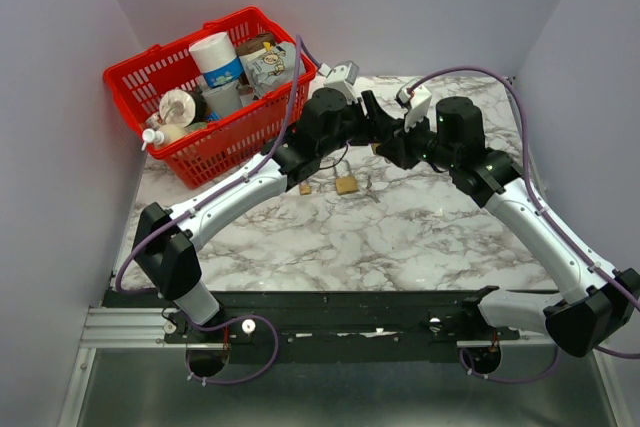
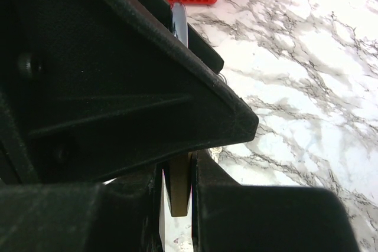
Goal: Lock with the key
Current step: Lock the lock.
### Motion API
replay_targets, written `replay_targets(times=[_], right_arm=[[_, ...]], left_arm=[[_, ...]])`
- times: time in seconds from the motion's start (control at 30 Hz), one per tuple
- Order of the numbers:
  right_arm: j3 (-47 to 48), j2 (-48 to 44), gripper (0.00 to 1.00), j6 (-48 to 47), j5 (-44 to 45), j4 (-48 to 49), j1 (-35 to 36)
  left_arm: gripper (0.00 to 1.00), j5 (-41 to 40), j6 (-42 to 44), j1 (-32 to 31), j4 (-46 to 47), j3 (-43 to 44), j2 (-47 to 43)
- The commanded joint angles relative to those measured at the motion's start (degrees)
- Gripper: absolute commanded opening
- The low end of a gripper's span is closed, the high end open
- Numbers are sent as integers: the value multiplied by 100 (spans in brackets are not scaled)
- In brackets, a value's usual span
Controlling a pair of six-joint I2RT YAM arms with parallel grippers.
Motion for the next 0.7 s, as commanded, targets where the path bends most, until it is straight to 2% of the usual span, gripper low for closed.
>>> replay_targets(times=[0.0,0.1,0.13,0.17,0.2,0.23,0.27,0.3,0.4,0.43,0.57,0.67], right_arm=[[120,-48,1,-66,115,386,32],[146,-39,1,-5,71,403,32],[163,-39,1,21,28,403,32],[163,-39,6,39,-60,403,32],[146,-48,18,65,-104,403,23],[120,-83,25,74,-131,395,32],[93,-100,31,83,-148,395,23],[76,-109,42,101,-166,386,15],[14,-197,61,170,-306,342,-81],[-12,-215,64,189,-368,307,-134],[-170,-381,65,224,-946,245,-442],[-416,-540,63,136,-1194,254,-557]], left_arm=[[57,-138,-54,-16,-3,107,72],[39,-15,-169,1,138,19,46],[28,12,-247,10,147,2,54],[22,38,-283,19,155,2,46],[16,47,-309,62,173,-16,37],[6,47,-336,80,182,-16,37],[1,56,-371,115,225,-16,19],[0,186,-380,150,243,-16,10],[0,284,-397,282,454,-42,-60],[0,293,-397,326,472,-25,-86],[0,354,-441,414,533,28,-130],[0,381,-573,458,577,11,-174]])
